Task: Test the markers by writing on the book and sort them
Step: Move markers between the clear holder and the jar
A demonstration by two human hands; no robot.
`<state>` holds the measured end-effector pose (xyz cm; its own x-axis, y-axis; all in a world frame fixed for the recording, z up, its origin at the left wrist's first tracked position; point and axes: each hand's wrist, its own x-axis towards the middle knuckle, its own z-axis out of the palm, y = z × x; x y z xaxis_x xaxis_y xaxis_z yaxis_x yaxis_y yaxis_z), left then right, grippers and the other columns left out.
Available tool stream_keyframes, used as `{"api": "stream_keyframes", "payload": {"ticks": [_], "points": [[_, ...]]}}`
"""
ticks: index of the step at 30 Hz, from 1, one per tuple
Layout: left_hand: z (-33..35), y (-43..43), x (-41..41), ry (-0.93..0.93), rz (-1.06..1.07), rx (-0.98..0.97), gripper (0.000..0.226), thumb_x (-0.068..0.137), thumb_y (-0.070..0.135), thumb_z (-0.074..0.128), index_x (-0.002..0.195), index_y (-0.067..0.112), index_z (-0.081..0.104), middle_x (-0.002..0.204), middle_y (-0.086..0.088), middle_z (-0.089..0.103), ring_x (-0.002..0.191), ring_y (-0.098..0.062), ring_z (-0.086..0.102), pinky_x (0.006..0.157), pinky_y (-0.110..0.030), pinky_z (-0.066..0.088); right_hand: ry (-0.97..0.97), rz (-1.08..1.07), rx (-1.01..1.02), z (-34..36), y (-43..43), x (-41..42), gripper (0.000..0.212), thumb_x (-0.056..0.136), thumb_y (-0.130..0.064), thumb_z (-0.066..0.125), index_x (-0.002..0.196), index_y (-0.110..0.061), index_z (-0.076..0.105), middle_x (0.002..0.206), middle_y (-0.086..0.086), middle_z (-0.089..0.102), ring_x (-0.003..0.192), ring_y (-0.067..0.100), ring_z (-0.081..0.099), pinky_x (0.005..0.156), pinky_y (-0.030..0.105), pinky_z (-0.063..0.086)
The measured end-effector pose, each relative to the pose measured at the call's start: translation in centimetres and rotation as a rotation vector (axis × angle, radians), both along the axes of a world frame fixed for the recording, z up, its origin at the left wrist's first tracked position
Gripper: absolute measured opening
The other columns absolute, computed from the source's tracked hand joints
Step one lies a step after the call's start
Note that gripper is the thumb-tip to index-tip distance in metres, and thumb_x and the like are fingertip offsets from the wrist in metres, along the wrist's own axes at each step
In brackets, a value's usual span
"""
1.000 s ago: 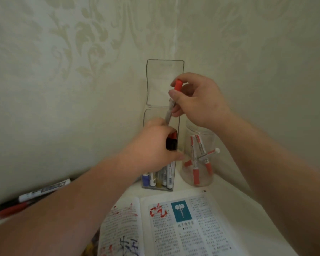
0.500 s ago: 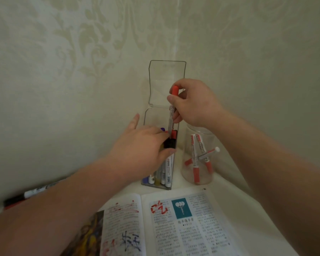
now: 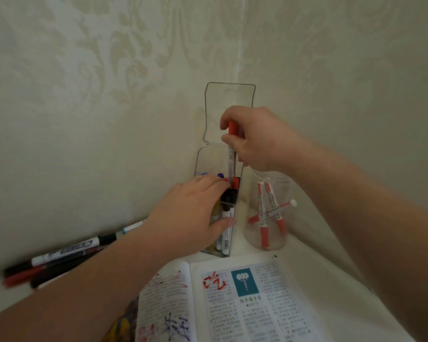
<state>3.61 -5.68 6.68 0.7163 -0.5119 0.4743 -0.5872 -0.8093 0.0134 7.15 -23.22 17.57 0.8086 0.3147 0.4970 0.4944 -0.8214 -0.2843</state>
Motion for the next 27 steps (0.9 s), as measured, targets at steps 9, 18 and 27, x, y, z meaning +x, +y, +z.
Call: {"api": "stream_keyframes", "payload": {"ticks": [9,18,27], "points": [[-0.5,-0.3,-0.1,-0.019,-0.015,-0.07,0.068,0.091,0.055,0.061,0.148,0.027,0.038,0.147,0.009,0.043,0.13,-0.013,0.044,0.11,-0.034,0.04,-0.001,-0.083,0.328,-1.3,0.3,0.4,0.016,0.095,-0.027,0.069,0.098,-0.015,0.058,0.081,0.005,0.064,0.062,0.025,0.07,0.056,0.043,0.061],[-2.2,-1.9,-1.3,-0.009,0.035,-0.328,0.058,0.09,0.034,0.071,0.142,0.022,0.048,0.148,0.006,0.037,0.13,-0.011,0.042,0.108,-0.029,0.043,-0.107,0.078,0.416,-3.1,0.0,-2.0,0.011,0.091,-0.022,0.075,0.101,-0.022,0.071,0.084,-0.004,0.069,0.074,0.015,0.071,0.072,0.037,0.062],[-3.6,-0.4,-1.7,-0.139,-0.021,-0.371,0.035,0.087,0.009,0.073,0.121,0.014,0.065,0.129,-0.001,0.056,0.113,-0.019,0.058,0.09,-0.034,0.055,0.084,-0.039,0.398,-4.0,-0.7,-3.0,0.016,0.092,-0.017,0.073,0.085,-0.03,0.067,0.076,-0.009,0.071,0.064,0.003,0.069,0.063,0.024,0.057]]}}
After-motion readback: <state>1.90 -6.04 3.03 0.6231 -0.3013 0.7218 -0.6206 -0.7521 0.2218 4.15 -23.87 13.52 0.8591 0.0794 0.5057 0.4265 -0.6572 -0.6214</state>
